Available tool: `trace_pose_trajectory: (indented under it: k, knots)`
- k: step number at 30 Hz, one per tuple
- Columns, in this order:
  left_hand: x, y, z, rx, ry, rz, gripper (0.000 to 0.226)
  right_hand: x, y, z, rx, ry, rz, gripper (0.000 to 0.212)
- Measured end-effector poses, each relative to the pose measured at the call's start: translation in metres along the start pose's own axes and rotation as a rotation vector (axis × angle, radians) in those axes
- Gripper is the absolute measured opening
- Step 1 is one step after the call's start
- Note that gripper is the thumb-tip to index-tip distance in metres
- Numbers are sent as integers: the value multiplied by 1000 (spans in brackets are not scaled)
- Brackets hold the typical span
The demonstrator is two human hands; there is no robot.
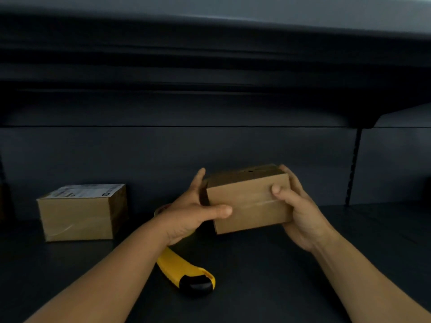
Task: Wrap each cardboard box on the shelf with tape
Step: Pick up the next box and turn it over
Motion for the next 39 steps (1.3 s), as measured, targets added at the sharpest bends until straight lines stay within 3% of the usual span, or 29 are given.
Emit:
trace_pose_trajectory:
  k: [9,17,25,29,33,39]
  knots:
    - [-4,-1,-3,129,263,152,122,3,-1,-2,-20,4,-131,101]
    - [5,-3,-1,249,424,240,114,-2,2,0,-103,17,-37,66]
    - [3,-4,-4,264,439,251,114,0,0,-4,-120,-27,-24,56]
    - [4,-7,-2,226,467,219,114,0,-1,-6,-32,-6,45,43]
    - [5,-10,3,122,529,141,118,-2,-2,-9,182,-77,160,28]
    - [7,-16,4,-88,726,83,119,-5,-3,-9,355,-239,219,34]
Point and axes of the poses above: each hand's wrist, its own y-axis towards the middle knuckle, its own x-axis out of the palm, z = x × y, the point moved 1 cm from there along y, towards the middle knuckle, and after that the axes turned 13 degrees about -x, right-handed, at the moved point
